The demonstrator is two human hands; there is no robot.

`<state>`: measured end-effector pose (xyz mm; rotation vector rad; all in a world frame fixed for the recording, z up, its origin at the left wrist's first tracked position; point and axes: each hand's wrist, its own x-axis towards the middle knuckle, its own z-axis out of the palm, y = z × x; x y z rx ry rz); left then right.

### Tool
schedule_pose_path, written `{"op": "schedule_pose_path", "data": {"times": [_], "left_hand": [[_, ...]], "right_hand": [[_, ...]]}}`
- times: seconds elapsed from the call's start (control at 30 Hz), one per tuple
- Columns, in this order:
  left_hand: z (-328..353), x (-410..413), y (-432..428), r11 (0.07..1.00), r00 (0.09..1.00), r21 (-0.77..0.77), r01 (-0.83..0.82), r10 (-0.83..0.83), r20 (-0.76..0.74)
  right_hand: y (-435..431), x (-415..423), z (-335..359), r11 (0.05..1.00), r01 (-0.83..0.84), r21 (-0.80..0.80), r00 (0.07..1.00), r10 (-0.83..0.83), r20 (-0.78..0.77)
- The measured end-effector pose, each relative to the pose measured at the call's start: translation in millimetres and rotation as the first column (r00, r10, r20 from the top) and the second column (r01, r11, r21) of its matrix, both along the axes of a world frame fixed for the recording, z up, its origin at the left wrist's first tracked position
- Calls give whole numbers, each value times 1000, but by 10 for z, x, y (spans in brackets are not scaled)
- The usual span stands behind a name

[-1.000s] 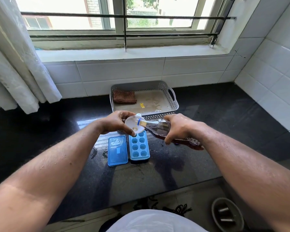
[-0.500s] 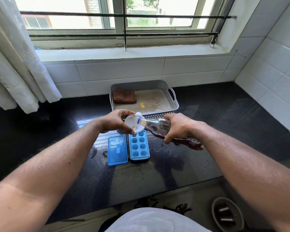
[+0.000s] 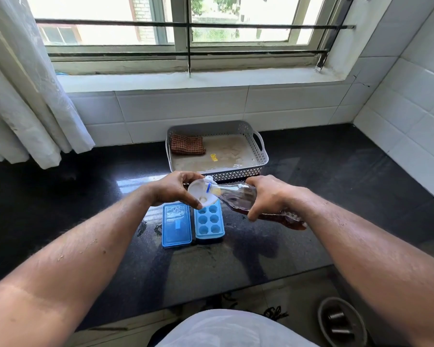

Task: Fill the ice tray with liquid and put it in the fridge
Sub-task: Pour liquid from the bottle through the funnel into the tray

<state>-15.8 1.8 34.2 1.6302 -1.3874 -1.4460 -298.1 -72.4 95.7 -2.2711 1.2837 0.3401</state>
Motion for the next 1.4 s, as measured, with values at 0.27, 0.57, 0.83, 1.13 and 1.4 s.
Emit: {"op": "schedule_pose_path", "data": {"times": [0.27,0.57,0.83,1.13,1.4], "left_hand": [[18,-30,16,1000,1000,-11,5,-5,7],[0,-10,20,1000,1000,-21,20,-20,-17],[13,-1,10,1000,1000,-19,15,-15,-14],[50,-14,25,1000,1000,-11,3,-3,-11],[86,-25,60,1000,1000,-8,-4,3,-24]], "right_hand": [[22,-22,31,1000,-14,-11,1000,14,1],[37,-22,48,1000,-11,-23,1000,11,-7],[20,-19,49,999,-13,-35,1000,12,-11],[25,-28,60,1000,-5,-15,1000,5,3],[55,-47,53,1000,1,1,1000,-1,31]]}}
